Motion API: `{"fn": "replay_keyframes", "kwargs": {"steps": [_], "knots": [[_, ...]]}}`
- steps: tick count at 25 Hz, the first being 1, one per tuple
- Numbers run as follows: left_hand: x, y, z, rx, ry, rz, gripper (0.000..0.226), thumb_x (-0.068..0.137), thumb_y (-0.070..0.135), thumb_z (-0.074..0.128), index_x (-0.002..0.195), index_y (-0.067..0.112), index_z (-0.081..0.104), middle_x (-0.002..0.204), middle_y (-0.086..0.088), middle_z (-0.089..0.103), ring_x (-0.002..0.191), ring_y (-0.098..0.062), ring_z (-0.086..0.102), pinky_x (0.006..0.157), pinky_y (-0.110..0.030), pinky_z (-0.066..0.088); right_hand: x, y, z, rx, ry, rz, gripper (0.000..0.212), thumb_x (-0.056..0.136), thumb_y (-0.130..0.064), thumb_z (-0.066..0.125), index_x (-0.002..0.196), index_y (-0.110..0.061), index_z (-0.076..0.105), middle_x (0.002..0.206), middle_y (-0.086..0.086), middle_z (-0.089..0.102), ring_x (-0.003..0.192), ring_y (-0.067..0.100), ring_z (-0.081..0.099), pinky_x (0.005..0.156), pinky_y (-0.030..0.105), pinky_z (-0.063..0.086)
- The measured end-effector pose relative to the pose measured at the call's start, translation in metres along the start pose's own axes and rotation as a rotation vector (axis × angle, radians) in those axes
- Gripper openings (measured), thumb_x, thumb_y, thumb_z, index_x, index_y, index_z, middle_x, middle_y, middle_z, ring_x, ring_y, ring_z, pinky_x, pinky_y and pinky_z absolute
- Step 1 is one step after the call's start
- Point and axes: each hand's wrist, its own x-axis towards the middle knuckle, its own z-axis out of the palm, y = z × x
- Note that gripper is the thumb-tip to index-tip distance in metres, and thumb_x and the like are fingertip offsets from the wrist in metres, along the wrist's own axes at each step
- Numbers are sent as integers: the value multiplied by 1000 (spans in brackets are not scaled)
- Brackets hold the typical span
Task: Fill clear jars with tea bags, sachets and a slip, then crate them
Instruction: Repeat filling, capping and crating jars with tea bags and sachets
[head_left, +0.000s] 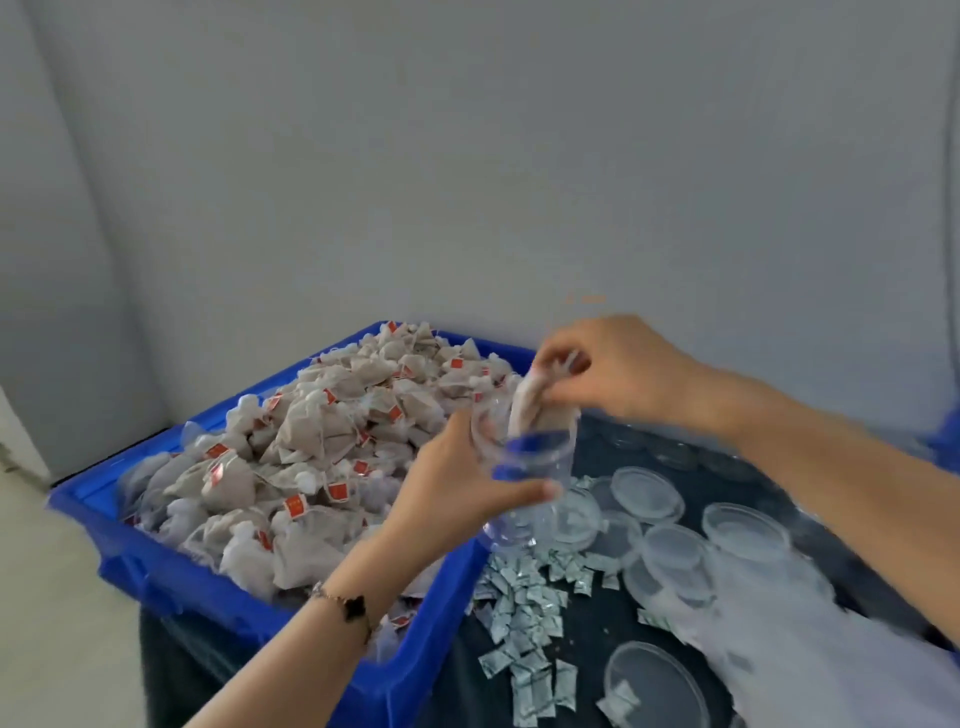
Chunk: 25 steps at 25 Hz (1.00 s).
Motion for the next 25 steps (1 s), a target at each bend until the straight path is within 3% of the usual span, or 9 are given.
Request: {"fn": "replay_keyframes", "kwargs": {"steps": [3,7,11,13,16,18,21,23,25], "knots": [[-13,7,23,-63,-140,64,74,43,70,76,105,51,41,102,27,57,90,14,55,66,-4,41,-37,-1,11,-95,-210,34,18,84,-27,66,101,-29,71,92,-10,64,81,7,58,71,22,43],[-8,9,49,32,-293,192,67,53,62,77,107,71,39,112,38,47,102,18,44,80,-4,40,-51,22,14,-71,-169,140,20,88,-29,60,106,-30,69,100,-11,68,84,2,57,77,20,44],[18,-22,60,173,-404,131,92,49,74,74,129,39,45,121,24,50,109,3,51,94,-29,48,-13,45,33,-132,-197,176,23,91,-23,56,111,-24,67,107,-6,67,95,10,59,81,24,44],[38,-30,61,175,-410,125,85,49,71,74,125,44,46,116,18,51,105,-3,54,89,-29,50,25,54,49,-178,-258,176,25,91,-17,53,112,-20,66,112,-3,66,100,14,58,85,29,47],[70,-29,59,83,-352,121,59,54,54,78,91,78,40,92,25,58,82,5,57,66,-12,45,82,73,69,-256,-356,195,27,91,-11,50,113,-16,66,116,2,64,102,21,59,89,37,49],[84,-30,61,55,-295,124,52,54,52,78,86,75,44,85,38,59,74,14,57,53,-8,41,112,87,81,-269,-379,222,28,90,-9,50,113,-13,67,117,4,64,104,23,60,91,39,50],[90,-33,66,30,-230,128,55,51,57,76,87,77,41,90,55,47,80,25,51,54,-2,39,141,103,102,-272,-427,227,27,90,-12,53,114,-12,66,121,4,62,109,24,58,93,37,49],[93,-40,68,51,-211,131,52,50,58,76,86,74,42,89,50,51,80,25,50,55,-1,38,153,112,122,-275,-481,239,28,90,-15,54,117,-15,64,122,2,62,109,21,57,94,36,48],[96,-48,70,101,-222,120,55,50,61,77,95,60,45,88,33,55,79,17,52,57,-7,38,163,121,143,-259,-521,278,29,90,-14,55,118,-12,62,119,5,62,104,20,59,91,35,50]]}}
